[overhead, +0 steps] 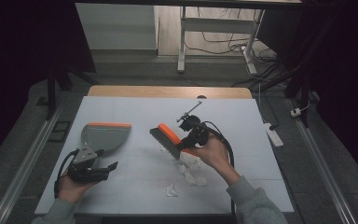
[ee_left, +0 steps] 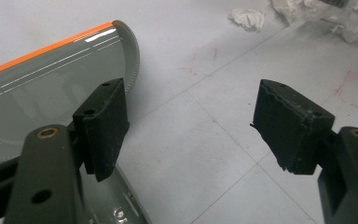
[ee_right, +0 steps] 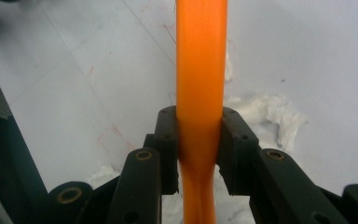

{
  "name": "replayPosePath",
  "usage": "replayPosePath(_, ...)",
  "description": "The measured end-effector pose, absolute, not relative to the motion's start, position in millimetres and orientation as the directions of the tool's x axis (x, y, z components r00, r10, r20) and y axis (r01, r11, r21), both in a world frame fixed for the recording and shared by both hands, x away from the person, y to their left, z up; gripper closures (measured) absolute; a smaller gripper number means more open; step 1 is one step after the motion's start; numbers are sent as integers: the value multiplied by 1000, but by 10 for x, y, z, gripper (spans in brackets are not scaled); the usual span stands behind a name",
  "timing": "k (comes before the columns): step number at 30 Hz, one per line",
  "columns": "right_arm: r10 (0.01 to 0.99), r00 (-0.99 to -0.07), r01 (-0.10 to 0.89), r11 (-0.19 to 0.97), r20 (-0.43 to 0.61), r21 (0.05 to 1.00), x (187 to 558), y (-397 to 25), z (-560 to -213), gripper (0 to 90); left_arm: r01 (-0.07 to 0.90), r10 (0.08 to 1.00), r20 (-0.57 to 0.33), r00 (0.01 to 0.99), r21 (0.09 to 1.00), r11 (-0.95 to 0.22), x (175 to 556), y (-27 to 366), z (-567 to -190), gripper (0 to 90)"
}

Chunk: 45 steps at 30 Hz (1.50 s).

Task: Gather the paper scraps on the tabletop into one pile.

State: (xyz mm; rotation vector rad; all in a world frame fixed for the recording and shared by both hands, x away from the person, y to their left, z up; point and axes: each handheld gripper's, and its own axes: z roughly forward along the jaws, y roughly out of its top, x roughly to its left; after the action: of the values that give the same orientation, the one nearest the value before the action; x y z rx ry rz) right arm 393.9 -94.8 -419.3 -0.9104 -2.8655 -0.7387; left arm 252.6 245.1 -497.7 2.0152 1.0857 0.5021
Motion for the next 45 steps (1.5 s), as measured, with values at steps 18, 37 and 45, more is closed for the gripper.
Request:
replayPosePath(18, 645, -734, 678, 674, 215, 293, 4460, -566, -4527, 711, 522, 826, -18, 563, 783, -339, 2537, 2460, -4994, 273)
replayPosePath(37, 425, -880, 475, 755, 214, 453, 3525, -1183, -4020, 711, 524, 829, -11, 560, 779, -344, 2542, 2437, -4991, 273)
replayPosePath(45, 296, -931, 357, 856, 212, 373, 3074, -1037, -4276, 711, 526, 829, -8, 559, 777, -347, 2552, 2424, -4995, 273)
